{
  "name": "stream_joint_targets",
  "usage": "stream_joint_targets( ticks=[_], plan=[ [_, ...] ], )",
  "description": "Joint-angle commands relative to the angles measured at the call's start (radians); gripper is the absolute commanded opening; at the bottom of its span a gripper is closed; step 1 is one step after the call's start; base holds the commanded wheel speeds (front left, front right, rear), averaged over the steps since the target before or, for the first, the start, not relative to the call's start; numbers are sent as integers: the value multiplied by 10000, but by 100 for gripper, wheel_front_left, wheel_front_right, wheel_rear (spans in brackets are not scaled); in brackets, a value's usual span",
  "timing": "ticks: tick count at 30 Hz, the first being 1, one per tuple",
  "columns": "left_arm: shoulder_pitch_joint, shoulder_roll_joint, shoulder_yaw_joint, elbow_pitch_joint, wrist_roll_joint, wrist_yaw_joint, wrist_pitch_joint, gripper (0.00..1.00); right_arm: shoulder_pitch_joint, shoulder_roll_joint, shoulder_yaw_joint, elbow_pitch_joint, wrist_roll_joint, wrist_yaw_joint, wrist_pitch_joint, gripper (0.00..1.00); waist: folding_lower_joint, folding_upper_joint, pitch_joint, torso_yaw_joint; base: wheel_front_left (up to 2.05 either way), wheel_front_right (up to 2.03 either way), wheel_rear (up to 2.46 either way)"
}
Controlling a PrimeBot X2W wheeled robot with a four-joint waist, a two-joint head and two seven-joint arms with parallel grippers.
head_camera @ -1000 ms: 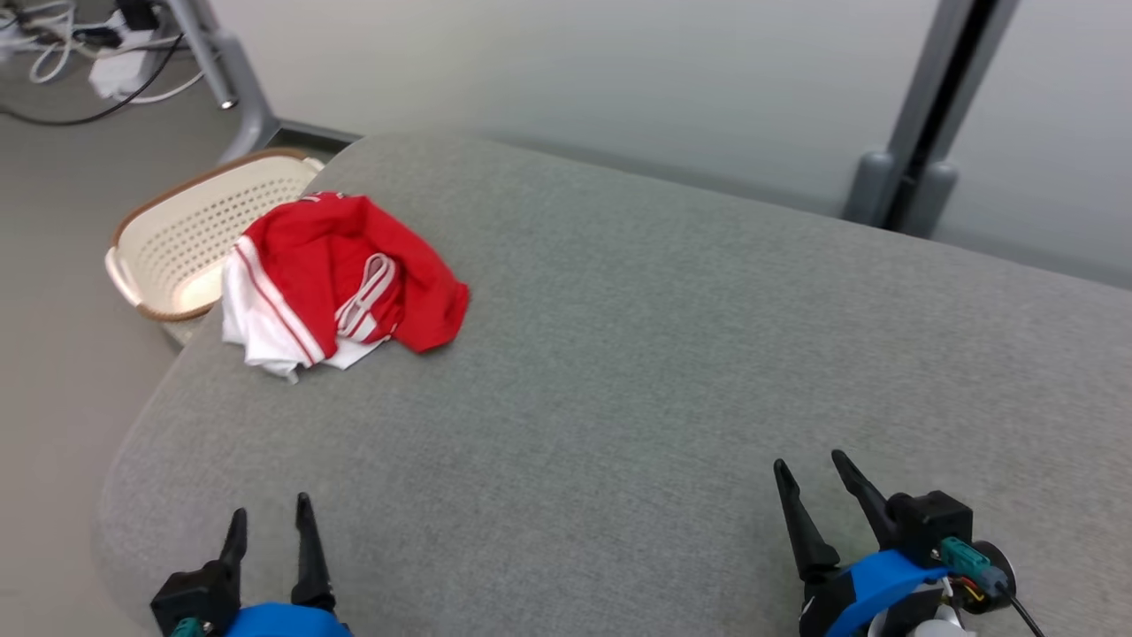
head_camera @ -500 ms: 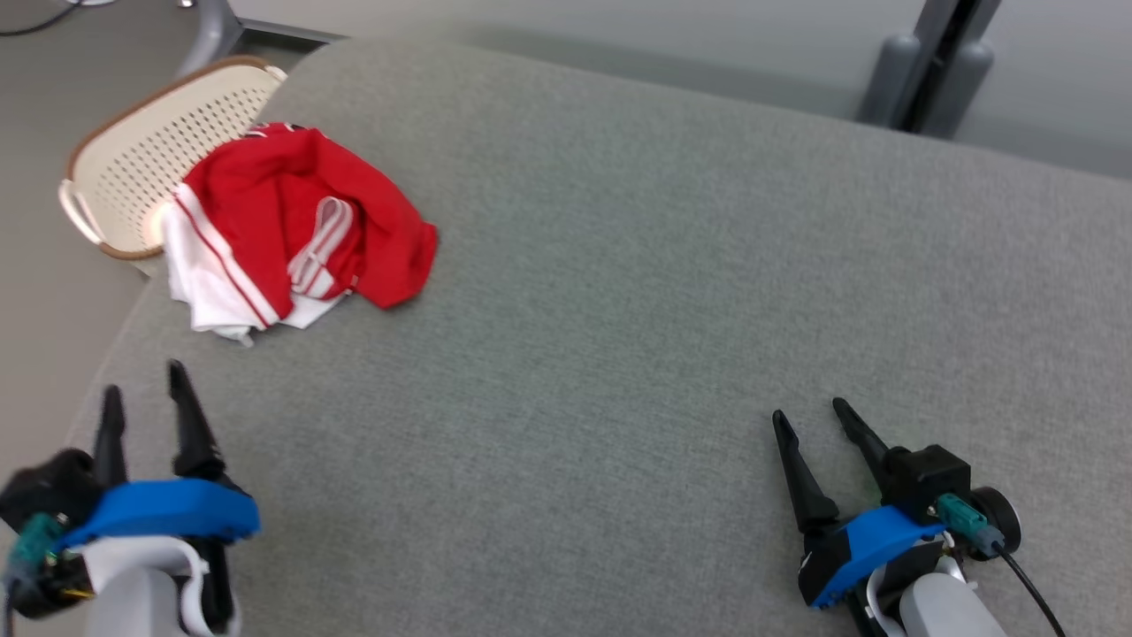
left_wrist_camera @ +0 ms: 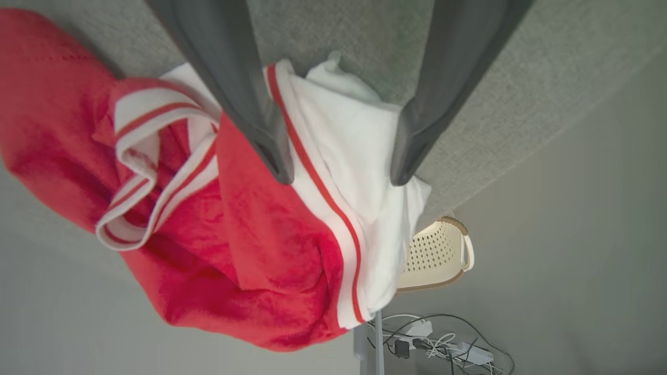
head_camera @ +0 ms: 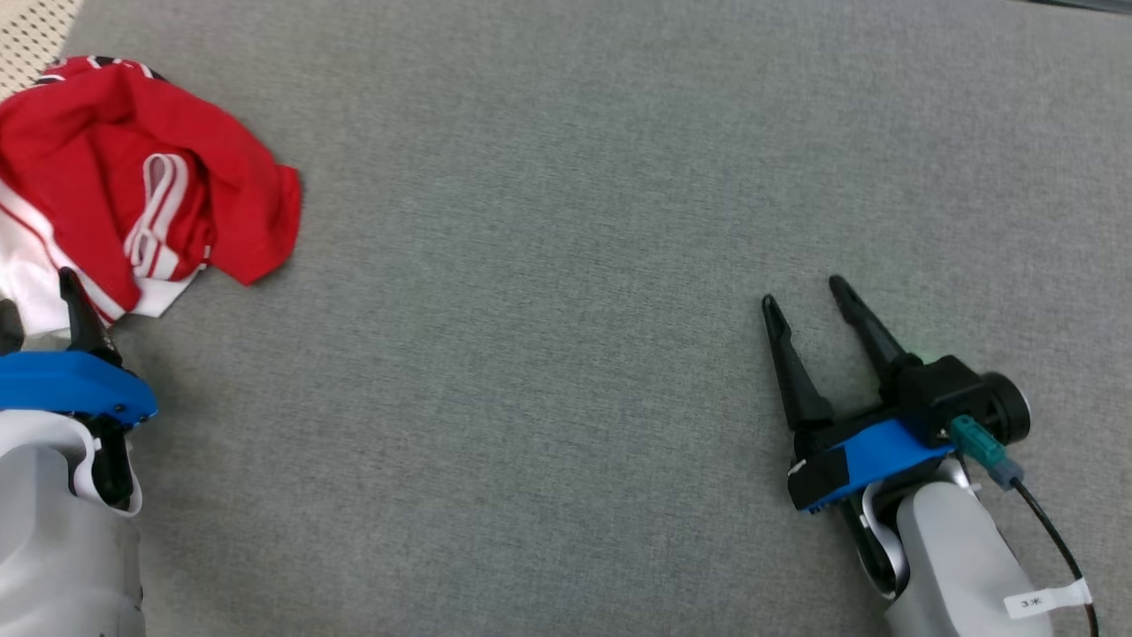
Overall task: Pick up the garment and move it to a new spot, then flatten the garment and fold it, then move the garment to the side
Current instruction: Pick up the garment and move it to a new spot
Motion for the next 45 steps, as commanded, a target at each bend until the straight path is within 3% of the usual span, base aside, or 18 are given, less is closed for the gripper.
stream_joint_targets(
  ticks=[1, 5, 6, 7, 10, 15, 21, 27, 34, 45],
  plan=[
    [-386, 136, -45, 510, -85, -35, 122, 100, -8, -225, -173, 305, -46, -21, 102, 100, 1, -1, 136, -107, 0, 0, 0],
    [-822, 264, -91, 1568, -278, -67, 565, 100, -90, -228, -155, 155, -30, -21, 104, 100, 1, -1, 283, -251, 0, 0, 0],
    [-883, 290, -144, 1726, -272, -73, 566, 25, -101, -228, -161, 150, -26, -21, 104, 100, 1, -1, 288, -278, 0, 0, 0],
    [-927, 324, -225, 1874, -225, -77, 542, 0, -115, -228, -186, 142, -16, -22, 104, 100, 1, -1, 286, -306, 0, 0, 0],
    [-1022, 315, -464, 1995, -198, -103, 384, 0, -70, -230, -266, 172, 47, -22, 102, 100, 1, -1, 175, -350, 0, 0, 0],
    [-1151, 245, -1347, 1015, -492, -104, 17, 0, 155, -190, -320, 225, 293, -21, 90, 100, 1, -1, -300, -354, 0, 0, 0],
    [-942, 541, -3261, -1471, -1079, -107, -56, 0, 374, -149, -281, 305, 822, -13, 58, 100, 1, -1, -1223, -540, 0, 0, 0],
    [-612, 580, -4586, -4297, -1325, -107, -56, 0, 797, -147, -153, 451, 1290, -13, 56, 100, 1, -1, -2059, -1252, 0, 0, 0],
    [-328, -201, -6541, -6094, -1603, -108, -57, 0, 1296, -139, -128, 598, 1519, -11, 58, 100, 1, -1, -2686, -2468, 0, 0, 0],
    [-195, -1634, -9046, -6032, -2331, -108, -1, 0, 1540, -133, 159, 651, 1864, -11, 56, 100, 1, -1, -2822, -4346, 0, 0, 0]
  ],
)
